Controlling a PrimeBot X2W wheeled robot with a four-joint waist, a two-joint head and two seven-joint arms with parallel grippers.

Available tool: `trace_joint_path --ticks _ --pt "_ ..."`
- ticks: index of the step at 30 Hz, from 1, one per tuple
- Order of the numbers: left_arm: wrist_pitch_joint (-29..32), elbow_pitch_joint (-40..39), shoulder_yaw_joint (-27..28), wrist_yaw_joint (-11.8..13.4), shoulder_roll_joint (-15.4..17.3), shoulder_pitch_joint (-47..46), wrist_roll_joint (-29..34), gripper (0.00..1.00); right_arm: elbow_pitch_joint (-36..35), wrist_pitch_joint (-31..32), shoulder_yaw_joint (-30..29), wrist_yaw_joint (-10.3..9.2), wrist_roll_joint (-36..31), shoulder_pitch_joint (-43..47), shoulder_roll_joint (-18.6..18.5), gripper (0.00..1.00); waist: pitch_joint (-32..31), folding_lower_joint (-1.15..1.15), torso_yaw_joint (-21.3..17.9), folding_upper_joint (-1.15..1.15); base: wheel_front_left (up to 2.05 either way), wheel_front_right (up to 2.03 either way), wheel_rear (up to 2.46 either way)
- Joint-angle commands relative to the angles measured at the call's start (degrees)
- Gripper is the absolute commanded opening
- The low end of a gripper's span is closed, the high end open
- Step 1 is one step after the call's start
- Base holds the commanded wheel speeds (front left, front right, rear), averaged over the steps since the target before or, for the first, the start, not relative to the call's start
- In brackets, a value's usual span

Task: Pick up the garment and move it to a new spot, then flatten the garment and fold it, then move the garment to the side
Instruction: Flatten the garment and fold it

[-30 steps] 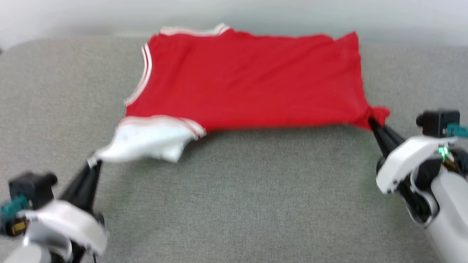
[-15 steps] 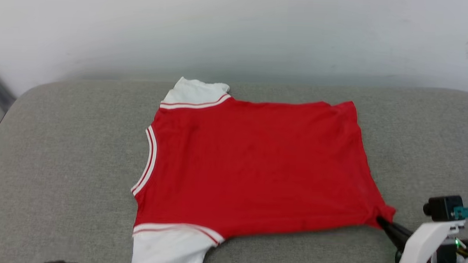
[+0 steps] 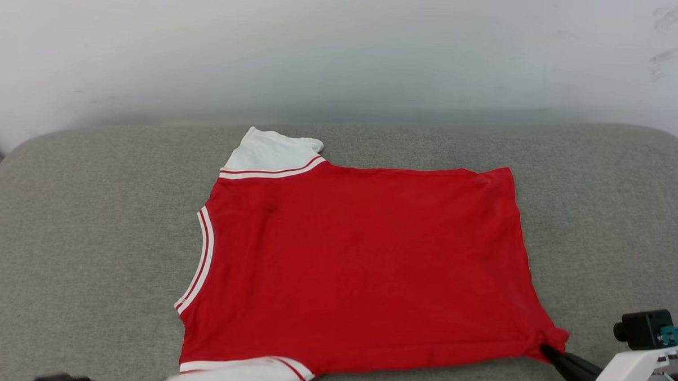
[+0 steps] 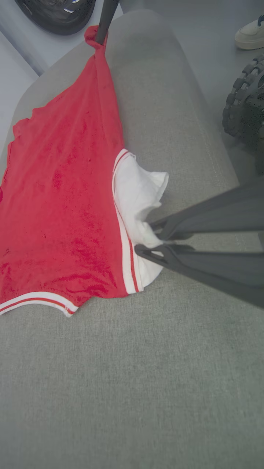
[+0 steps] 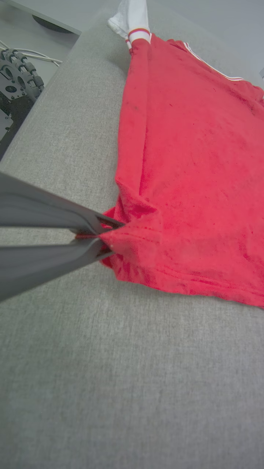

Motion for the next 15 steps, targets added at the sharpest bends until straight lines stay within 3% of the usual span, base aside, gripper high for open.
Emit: trace_joint_path --ticks 1,7,15 --pt "-1.2 -0.1 1.1 -0.4 0.0 -1.7 0.5 0.0 -1.0 0.5 -0.8 -0.02 -0.6 -0.5 0.6 0.0 0.6 0.01 -0.3 0.0 0.0 0.0 0.0" --pt "-3.2 0.7 3.1 -1.7 1.2 -7.2 2.5 0.0 -3.2 2.8 -2.7 -0.02 -2.9 -3.0 1.5 0.0 3.4 0.01 -0.7 0.0 0.0 0.0 0.0" --pt "-1.5 4.3 3.2 -3.6 -0.2 -21.6 4.5 0.0 -3.7 7.4 -6.0 -0.02 -7.5 -9.8 5.2 0.0 10.5 0.01 -1.3 0.0 0.0 0.0 0.0"
